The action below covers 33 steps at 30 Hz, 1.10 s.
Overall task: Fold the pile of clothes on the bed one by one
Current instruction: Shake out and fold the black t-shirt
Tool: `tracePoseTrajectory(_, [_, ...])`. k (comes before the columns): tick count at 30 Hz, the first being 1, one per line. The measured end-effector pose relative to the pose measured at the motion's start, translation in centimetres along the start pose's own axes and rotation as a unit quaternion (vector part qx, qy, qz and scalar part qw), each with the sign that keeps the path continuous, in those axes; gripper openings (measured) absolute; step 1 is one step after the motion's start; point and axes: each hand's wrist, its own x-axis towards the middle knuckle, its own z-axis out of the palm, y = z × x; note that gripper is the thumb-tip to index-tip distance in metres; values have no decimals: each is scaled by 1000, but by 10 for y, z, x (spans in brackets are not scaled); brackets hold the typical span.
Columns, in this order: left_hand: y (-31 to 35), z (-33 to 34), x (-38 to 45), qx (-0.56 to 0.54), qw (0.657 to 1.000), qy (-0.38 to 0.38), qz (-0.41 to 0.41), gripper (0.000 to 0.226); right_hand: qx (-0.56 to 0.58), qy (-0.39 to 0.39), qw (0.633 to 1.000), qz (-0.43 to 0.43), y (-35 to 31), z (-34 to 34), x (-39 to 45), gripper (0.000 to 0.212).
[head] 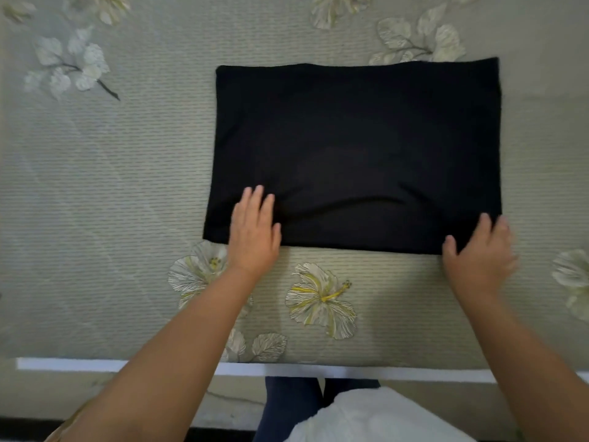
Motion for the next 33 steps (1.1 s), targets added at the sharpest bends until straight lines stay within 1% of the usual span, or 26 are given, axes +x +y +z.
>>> tracePoseTrajectory(2, [22, 12, 9, 20, 995, -73, 58, 52, 20, -17, 992, 122, 9, -4, 3, 63])
tracePoseTrajectory(3, [29, 20, 12, 43, 991, -106, 75, 54, 26, -29, 988, 152, 12, -3, 3, 59])
tracePoseTrajectory(5, [43, 36, 15, 90, 979, -161, 88, 57, 50, -52, 981, 181, 16, 0, 6, 43])
tracePoseTrajectory(6, [48, 42, 15, 110, 974, -182, 82, 58, 75, -57, 977, 194, 17, 2, 8, 36])
tracePoseTrajectory(8, [58, 45, 13, 136, 967, -208, 57, 60, 129, -54, 965, 224, 20, 2, 13, 25])
tracePoseTrajectory(10, [64, 41, 13, 144, 965, -218, 36, 61, 158, -57, 955, 245, 25, -1, 18, 21])
tracePoseTrajectory(12, [73, 30, 17, 149, 965, -209, 48, 60, 158, -64, 954, 246, 33, -4, 21, 22])
tracePoseTrajectory(13, [81, 23, 21, 146, 966, -200, 75, 59, 148, -69, 956, 242, 40, -7, 22, 22])
tracePoseTrajectory(16, [119, 15, 45, 117, 955, -177, 206, 54, 102, -81, 965, 226, 74, -18, 23, 19])
tracePoseTrajectory(18, [162, 22, 69, 124, 934, -185, 278, 52, 52, -80, 973, 212, 103, -26, 23, 17])
tracePoseTrajectory(20, [214, 39, 96, 144, 910, -197, 335, 54, 20, -78, 976, 203, 128, -33, 26, 19])
tracePoseTrajectory(23, [290, 72, 130, 207, 869, -193, 406, 65, 58, -91, 975, 195, 150, -39, 37, 32])
tracePoseTrajectory(26, [344, 94, 150, 283, 835, -175, 439, 70, 111, -97, 975, 169, 156, -39, 52, 37])
tracePoseTrajectory(29, [364, 100, 162, 342, 804, -192, 446, 69, 103, -90, 980, 143, 148, -31, 62, 31])
tracePoseTrajectory(31, [366, 96, 168, 370, 786, -190, 458, 58, 100, -97, 982, 129, 139, -28, 64, 27])
tracePoseTrajectory(33, [366, 90, 173, 397, 764, -188, 472, 39, 102, -103, 982, 122, 131, -28, 61, 22])
